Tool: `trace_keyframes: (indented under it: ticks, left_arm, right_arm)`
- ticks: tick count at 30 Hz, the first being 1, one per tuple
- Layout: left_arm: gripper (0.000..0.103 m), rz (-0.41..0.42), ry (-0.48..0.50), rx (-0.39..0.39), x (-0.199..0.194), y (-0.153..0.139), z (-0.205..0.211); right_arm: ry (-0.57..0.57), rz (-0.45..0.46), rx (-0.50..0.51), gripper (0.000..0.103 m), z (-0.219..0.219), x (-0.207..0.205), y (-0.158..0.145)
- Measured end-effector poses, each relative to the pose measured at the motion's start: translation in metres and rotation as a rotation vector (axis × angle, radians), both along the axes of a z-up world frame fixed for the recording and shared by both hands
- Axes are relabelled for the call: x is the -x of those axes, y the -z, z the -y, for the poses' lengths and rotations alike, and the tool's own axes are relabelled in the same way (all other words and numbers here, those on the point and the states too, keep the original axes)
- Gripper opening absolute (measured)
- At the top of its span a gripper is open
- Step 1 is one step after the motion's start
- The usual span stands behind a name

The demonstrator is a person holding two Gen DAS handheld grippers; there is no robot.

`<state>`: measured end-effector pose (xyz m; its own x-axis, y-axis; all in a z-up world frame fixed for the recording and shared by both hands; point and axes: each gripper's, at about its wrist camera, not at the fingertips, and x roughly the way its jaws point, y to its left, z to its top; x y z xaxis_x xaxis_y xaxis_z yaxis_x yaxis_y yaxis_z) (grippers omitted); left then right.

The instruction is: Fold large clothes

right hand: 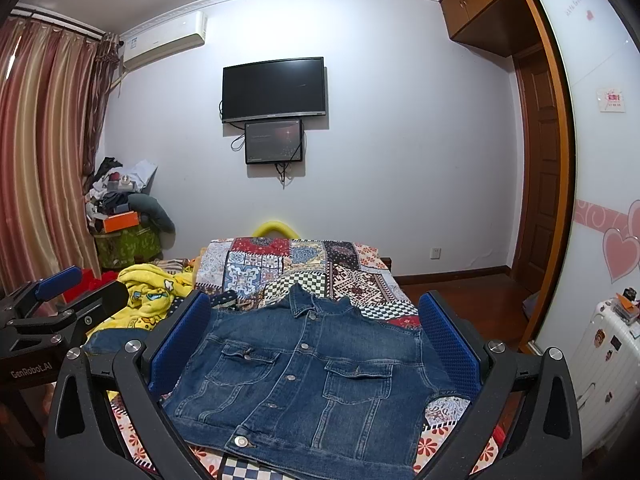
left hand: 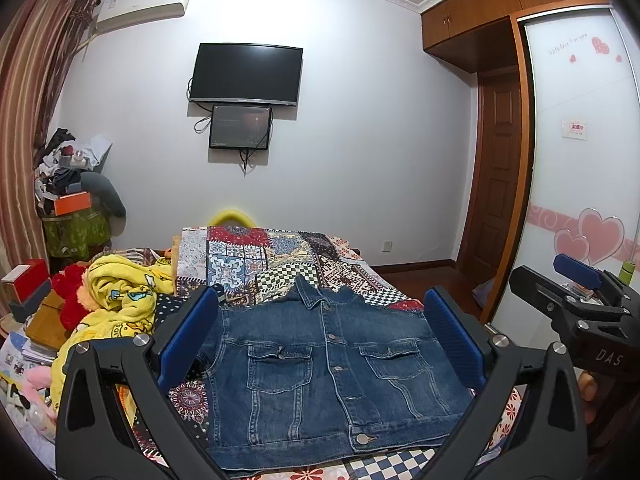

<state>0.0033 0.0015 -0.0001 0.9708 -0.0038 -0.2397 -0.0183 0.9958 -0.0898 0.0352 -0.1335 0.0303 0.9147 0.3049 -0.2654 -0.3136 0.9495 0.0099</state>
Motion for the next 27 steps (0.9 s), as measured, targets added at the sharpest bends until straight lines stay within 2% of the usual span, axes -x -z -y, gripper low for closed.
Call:
trace_keyframes:
  ticks: [16, 27]
  left_arm:
    - [0.103, -0.004, -0.002, 0.006, -0.001, 0.004, -0.004]
    - [0.103, -0.028, -0.009, 0.026, -0.012, 0.008, -0.016]
  right_arm:
    - [0.007, -0.002, 0.002, 0.103, 0.001, -0.001, -0.004]
    - [0.009, -0.03, 0.011, 0.103, -0.004, -0.012, 0.006]
